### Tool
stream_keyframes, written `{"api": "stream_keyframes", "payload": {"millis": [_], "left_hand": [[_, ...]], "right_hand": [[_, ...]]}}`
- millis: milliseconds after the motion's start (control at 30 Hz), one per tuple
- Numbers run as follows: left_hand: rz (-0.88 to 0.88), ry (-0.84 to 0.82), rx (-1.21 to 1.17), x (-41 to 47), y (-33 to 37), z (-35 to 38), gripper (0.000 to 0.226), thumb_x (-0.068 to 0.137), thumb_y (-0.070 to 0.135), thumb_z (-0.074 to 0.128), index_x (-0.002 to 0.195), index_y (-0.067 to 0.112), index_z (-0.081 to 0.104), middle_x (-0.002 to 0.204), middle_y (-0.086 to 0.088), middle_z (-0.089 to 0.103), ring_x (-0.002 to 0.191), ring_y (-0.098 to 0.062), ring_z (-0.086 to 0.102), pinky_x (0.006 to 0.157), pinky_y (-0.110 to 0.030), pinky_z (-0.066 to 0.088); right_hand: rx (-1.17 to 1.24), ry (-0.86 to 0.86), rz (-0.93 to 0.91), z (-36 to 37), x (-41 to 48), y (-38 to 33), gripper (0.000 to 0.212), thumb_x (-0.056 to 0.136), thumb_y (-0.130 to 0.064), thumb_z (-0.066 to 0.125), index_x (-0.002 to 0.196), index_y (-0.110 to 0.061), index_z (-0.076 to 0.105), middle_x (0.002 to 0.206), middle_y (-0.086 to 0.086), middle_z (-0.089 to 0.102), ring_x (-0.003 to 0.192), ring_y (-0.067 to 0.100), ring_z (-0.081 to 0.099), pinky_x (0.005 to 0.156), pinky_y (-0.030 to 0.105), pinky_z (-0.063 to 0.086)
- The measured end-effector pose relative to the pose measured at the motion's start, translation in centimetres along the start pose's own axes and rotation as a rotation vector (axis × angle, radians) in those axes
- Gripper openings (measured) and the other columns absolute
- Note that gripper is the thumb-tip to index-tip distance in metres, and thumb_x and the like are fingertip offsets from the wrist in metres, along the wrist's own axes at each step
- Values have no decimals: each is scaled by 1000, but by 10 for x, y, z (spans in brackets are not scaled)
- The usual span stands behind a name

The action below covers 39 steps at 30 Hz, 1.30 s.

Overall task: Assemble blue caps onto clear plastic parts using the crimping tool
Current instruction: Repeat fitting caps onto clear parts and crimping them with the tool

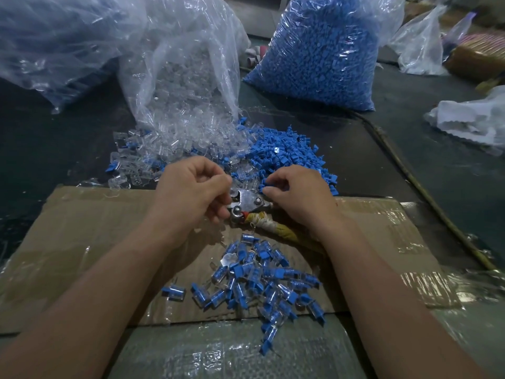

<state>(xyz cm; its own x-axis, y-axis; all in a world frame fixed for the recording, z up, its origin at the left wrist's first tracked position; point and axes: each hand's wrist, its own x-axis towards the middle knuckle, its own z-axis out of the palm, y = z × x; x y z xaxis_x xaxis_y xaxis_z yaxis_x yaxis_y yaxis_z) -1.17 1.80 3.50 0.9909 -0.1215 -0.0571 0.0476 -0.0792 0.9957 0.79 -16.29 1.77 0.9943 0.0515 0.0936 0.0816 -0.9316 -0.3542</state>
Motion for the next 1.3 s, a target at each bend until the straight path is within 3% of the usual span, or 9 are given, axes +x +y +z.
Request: {"api": "stream_keyframes", "payload": {"millis": [333,500,667,767,867,967,1200,1300], "left_hand": [[-4,-3,-68,1,0,1,13,86,0,54,86,9,63,58,-6,61,42,-9,57,44,-17,50],[1,-13,-86,1,0,2,9,83,-2,56,86,7,58,59,-5,63,47,-11,61,47,-18,52],[6,2,-114,0,0,3,10,81,-2,58,84,7,56,61,-5,67,53,-12,64,50,-19,54],[31,-13,-54,0,0,2,8,78,-1,61,77,7,58,65,-6,68,54,-10,65,48,-17,52],[69,-16,7,-1,-1,2,10,75,0,65,72,8,60,62,-5,66,53,-7,64,48,-14,50],[67,1,-23,0,-2,2,10,75,-1,65,72,8,60,56,0,66,51,-7,64,48,-15,50],[108,17,-31,-1,-3,2,11,72,3,67,75,13,63,62,-1,69,54,-10,65,52,-16,52],[123,-16,-35,-2,-2,2,14,72,0,67,76,13,64,64,-2,70,55,-11,66,52,-16,52]], "right_hand": [[56,-46,31,2,3,2,14,86,-34,59,92,-24,67,69,-23,41,65,-5,39,62,20,32],[174,-145,72,-1,5,4,8,84,-31,63,90,-28,67,71,-24,47,69,-5,43,71,24,39],[122,-51,-17,0,1,2,15,86,-30,61,92,-20,70,70,-22,41,66,-4,40,60,15,31],[166,8,-30,-5,-4,-1,11,87,-29,59,78,-24,63,71,-19,44,67,-4,42,58,11,30],[379,148,-6,-14,-13,-6,21,88,-26,59,69,-30,50,68,-12,55,62,3,52,54,13,40],[573,213,-50,-18,-26,-21,20,85,-22,63,68,-28,54,66,-5,62,63,15,62,59,22,50],[621,175,-177,-8,-34,-39,20,82,-13,67,68,-24,56,67,2,64,63,19,64,61,35,54],[582,207,-183,-5,-34,-39,21,82,-14,66,68,-24,54,65,-1,62,60,14,60,58,31,51]]}}
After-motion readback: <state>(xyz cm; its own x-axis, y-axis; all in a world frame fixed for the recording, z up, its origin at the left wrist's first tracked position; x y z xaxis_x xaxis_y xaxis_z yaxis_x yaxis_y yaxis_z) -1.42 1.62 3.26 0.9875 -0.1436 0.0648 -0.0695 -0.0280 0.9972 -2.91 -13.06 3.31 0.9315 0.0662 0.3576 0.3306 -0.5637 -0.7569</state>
